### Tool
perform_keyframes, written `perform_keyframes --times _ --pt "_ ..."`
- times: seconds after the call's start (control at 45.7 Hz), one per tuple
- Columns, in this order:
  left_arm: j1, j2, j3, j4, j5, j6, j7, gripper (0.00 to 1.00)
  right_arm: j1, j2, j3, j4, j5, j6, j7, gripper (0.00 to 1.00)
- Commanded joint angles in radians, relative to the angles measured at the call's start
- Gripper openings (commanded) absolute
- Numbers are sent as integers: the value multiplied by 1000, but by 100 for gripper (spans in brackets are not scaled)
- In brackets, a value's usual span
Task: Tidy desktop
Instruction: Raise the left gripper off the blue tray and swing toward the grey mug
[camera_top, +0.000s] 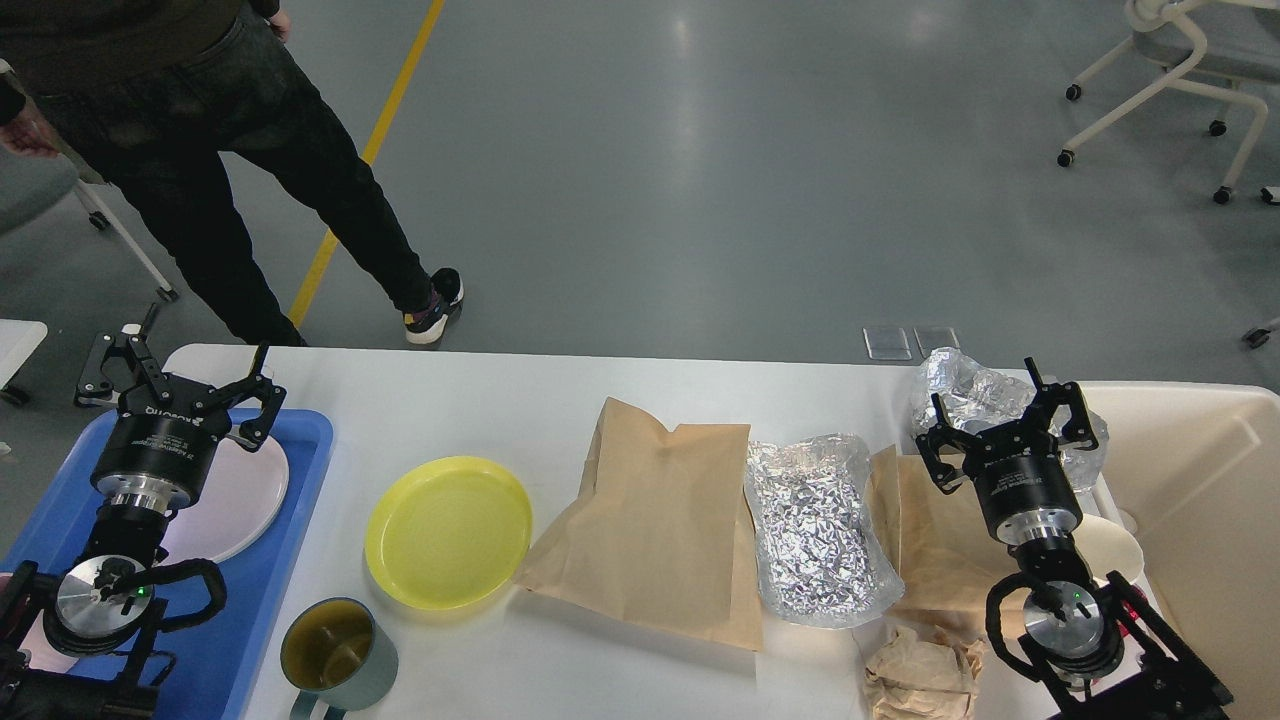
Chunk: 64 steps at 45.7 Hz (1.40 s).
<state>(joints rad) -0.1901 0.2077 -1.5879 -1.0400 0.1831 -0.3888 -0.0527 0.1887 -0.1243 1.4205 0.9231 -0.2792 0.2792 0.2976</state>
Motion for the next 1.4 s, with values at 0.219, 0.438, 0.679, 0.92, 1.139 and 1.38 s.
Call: perform_keyframes --times 0.219,0.438,0.679,0.92,1.139,1.38 --pt "1 33 12 3 -8 2 24 97 0 0 0 -1 0 0 0 100" --pt "-9 119 69 -18 -8 -10 25 97 0 0 0 -1 0 0 0 100" --pt "-204 436 488 17 -39 10 14 97 0 0 0 -1 0 0 0 100" --pt "-676 734 1198 40 -37 -94 11 97 0 0 0 -1 0 0 0 100" --pt "-1133 736 1825 35 -36 -136 22 97 0 0 0 0 0 0 0 100" --pt "-1713 481 2567 -23 -39 -208 2 96 0 0 0 0 0 0 0 100"
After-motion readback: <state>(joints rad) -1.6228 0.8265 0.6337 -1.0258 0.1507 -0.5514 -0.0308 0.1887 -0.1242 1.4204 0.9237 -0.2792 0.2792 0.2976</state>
